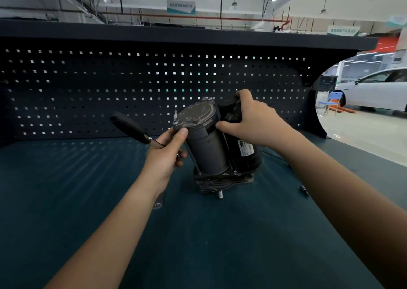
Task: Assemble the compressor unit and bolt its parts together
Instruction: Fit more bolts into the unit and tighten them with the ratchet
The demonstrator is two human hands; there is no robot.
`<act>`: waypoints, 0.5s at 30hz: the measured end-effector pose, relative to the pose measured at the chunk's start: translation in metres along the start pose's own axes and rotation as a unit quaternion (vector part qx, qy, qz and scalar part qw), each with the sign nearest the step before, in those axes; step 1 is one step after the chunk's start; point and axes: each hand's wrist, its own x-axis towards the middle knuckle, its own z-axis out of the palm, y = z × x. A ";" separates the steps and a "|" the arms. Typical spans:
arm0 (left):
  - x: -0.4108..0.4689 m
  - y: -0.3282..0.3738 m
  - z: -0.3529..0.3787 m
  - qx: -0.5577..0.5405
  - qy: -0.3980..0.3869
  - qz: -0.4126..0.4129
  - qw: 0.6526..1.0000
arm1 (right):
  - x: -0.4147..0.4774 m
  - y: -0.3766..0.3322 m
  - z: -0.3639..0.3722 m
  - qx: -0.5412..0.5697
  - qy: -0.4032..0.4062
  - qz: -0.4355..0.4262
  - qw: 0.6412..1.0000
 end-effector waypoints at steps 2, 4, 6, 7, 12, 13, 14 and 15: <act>-0.001 0.002 0.003 -0.055 -0.004 -0.029 0.998 | 0.000 0.000 0.001 0.002 0.000 0.001 1.000; -0.001 0.004 0.004 -0.102 -0.006 -0.060 0.993 | 0.000 0.001 0.001 0.002 0.000 0.003 1.000; -0.001 0.005 0.005 -0.125 -0.006 -0.082 0.989 | 0.000 0.001 0.002 -0.002 0.002 0.005 1.000; -0.001 0.006 0.004 -0.127 -0.007 -0.088 0.988 | 0.001 0.001 0.002 -0.004 0.003 0.006 1.000; -0.001 0.013 -0.007 0.030 0.009 -0.050 0.998 | 0.004 0.006 0.003 0.006 -0.010 0.011 1.000; -0.002 0.016 -0.010 0.091 0.013 -0.023 0.995 | 0.004 0.007 0.003 0.011 -0.013 0.009 1.000; -0.003 0.020 -0.014 0.141 0.010 0.002 0.990 | 0.004 0.009 0.003 0.015 -0.015 0.007 1.000; -0.004 0.025 -0.019 0.172 0.002 0.019 0.985 | 0.003 0.010 0.004 0.015 -0.016 0.003 1.000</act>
